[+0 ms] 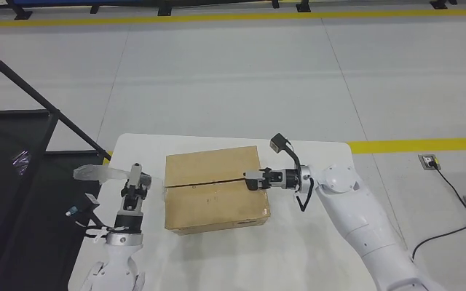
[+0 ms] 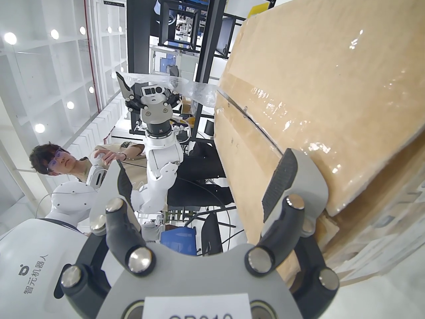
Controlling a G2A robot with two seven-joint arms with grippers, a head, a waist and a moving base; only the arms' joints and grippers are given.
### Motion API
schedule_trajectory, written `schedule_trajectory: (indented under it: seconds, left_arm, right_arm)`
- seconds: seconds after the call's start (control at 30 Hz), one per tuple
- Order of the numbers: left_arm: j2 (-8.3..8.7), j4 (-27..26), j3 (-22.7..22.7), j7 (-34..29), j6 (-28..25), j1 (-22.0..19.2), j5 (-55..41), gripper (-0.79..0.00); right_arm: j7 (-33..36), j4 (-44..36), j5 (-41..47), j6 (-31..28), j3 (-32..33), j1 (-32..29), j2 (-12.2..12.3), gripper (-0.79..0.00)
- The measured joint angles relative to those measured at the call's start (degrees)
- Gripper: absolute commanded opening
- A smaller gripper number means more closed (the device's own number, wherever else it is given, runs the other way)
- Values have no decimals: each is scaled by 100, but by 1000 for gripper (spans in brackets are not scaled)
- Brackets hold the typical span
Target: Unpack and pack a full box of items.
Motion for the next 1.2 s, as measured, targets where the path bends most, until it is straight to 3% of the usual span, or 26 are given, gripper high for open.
schedule_trajectory:
  seconds: [0.83, 1.2]
  left_arm:
    - [-119, 96, 411, -496, 143, -420, 419, 0]
    - [-174, 196, 582, -593, 246, -596, 562, 0]
  right_arm:
    - [-126, -908, -74, 124, 582, -639, 334, 0]
    - [-122, -1814, 242, -556, 1322, -1470, 591, 0]
